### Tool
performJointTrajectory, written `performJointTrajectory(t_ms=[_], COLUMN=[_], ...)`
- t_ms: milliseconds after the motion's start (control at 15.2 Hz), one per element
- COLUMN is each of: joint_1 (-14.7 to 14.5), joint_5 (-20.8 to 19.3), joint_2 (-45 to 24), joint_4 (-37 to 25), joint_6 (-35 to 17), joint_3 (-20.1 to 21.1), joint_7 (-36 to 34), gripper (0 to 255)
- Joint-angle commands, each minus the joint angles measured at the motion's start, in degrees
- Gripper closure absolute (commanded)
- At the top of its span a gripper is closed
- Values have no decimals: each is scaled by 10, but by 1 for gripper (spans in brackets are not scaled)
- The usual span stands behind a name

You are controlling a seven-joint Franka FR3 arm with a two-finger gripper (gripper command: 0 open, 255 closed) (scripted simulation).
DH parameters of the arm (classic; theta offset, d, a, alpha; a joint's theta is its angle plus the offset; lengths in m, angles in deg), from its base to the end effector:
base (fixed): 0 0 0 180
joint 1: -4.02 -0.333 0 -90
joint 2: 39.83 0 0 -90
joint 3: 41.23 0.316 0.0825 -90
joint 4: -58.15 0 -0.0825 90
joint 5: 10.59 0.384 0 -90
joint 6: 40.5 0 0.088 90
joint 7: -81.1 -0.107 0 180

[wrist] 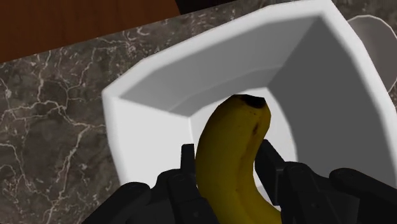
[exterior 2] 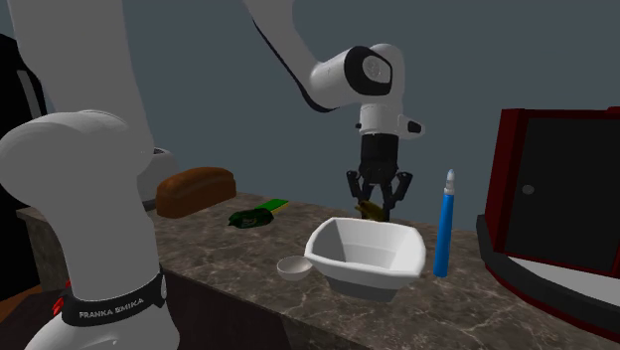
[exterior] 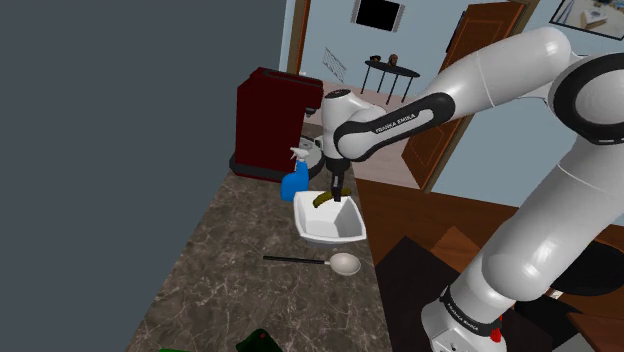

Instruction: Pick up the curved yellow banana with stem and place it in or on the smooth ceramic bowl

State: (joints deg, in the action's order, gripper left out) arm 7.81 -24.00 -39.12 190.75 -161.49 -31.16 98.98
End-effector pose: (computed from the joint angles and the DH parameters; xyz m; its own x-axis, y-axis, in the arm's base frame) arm 0.4848 0.0425 0.3342 0.8277 0.5053 -0.2440 0.5405 -0.8348 0.1049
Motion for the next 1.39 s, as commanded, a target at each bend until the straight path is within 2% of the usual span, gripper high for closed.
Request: performJointTrajectory(t_ms=[0, 594, 1056, 1122, 1320], joint_1=[1, 2, 2, 2, 2], joint_5=[-5, -29, -29, -29, -29], joint_2=[-11, -61, -61, -61, -61], joint_4=[5, 23, 23, 23, 23], joint_6=[-16, -80, -80, -80, -80], joint_3=[-1, -4, -4, -4, -4], joint_7=[-4, -30, -30, -30, -30], gripper=[255, 255, 255, 0, 0])
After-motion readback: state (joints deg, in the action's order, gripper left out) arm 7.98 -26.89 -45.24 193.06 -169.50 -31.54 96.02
